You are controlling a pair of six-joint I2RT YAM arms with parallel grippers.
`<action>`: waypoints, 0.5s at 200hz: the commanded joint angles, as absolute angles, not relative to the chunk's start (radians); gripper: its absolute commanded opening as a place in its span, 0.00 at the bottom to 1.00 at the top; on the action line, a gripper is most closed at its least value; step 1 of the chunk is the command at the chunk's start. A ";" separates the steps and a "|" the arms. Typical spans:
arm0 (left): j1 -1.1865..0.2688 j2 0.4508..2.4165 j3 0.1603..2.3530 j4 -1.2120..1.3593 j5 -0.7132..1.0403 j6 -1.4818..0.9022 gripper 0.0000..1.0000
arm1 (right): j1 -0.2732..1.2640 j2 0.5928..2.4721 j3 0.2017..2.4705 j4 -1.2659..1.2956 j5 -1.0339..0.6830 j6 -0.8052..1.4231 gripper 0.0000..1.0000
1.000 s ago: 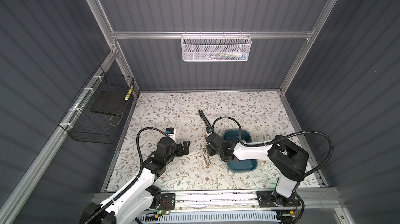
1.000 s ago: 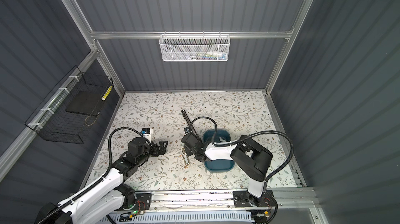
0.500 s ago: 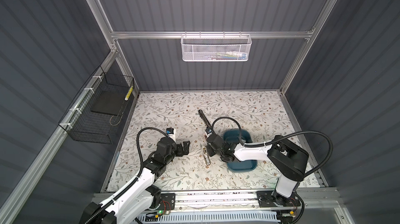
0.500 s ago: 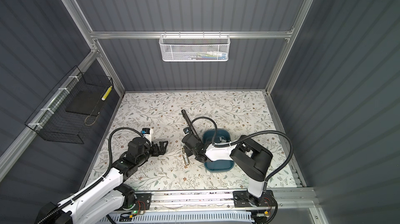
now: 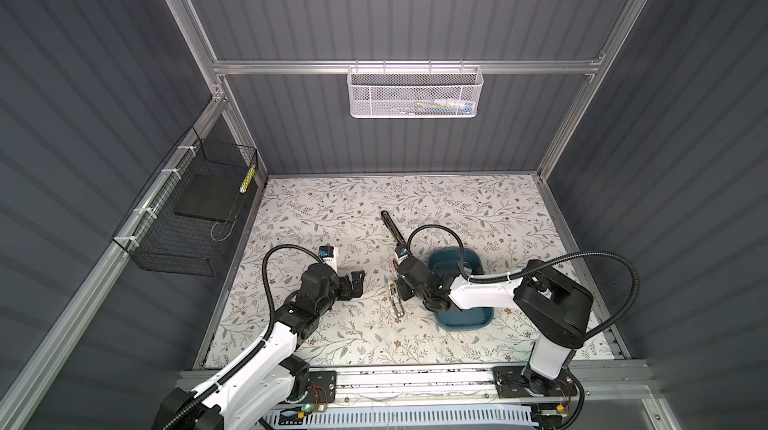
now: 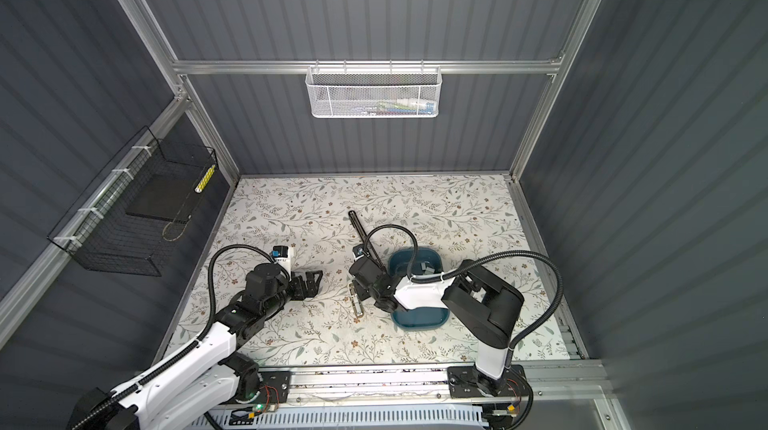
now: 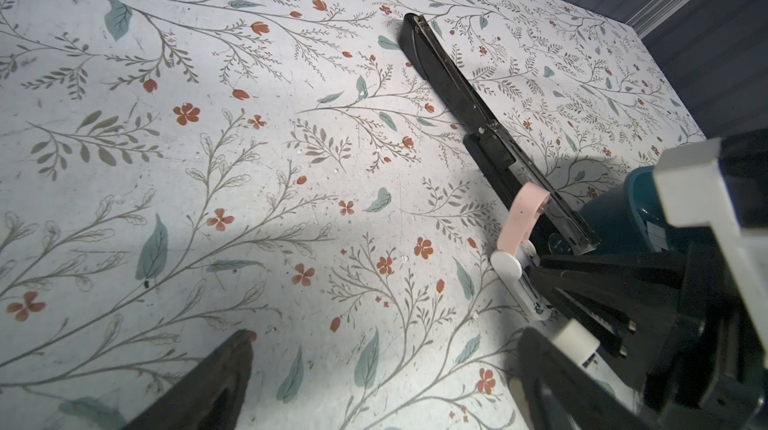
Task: Load the staples into the stapler
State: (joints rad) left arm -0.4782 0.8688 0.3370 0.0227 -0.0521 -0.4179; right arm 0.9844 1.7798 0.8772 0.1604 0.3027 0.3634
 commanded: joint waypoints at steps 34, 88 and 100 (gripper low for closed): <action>-0.483 0.870 0.329 0.034 -0.047 -0.411 1.00 | 0.986 1.734 0.867 0.101 0.310 0.406 0.04; -0.483 0.870 0.330 0.034 -0.046 -0.411 1.00 | 0.987 1.730 0.873 0.105 0.316 0.410 0.04; -0.483 0.871 0.330 0.034 -0.046 -0.411 1.00 | 0.986 1.733 0.877 0.107 0.318 0.410 0.05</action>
State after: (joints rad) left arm -0.4782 0.8688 0.3370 0.0227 -0.0521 -0.4179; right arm 0.9844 1.7390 0.8753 0.1226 0.3027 0.3996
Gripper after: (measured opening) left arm 0.997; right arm 0.138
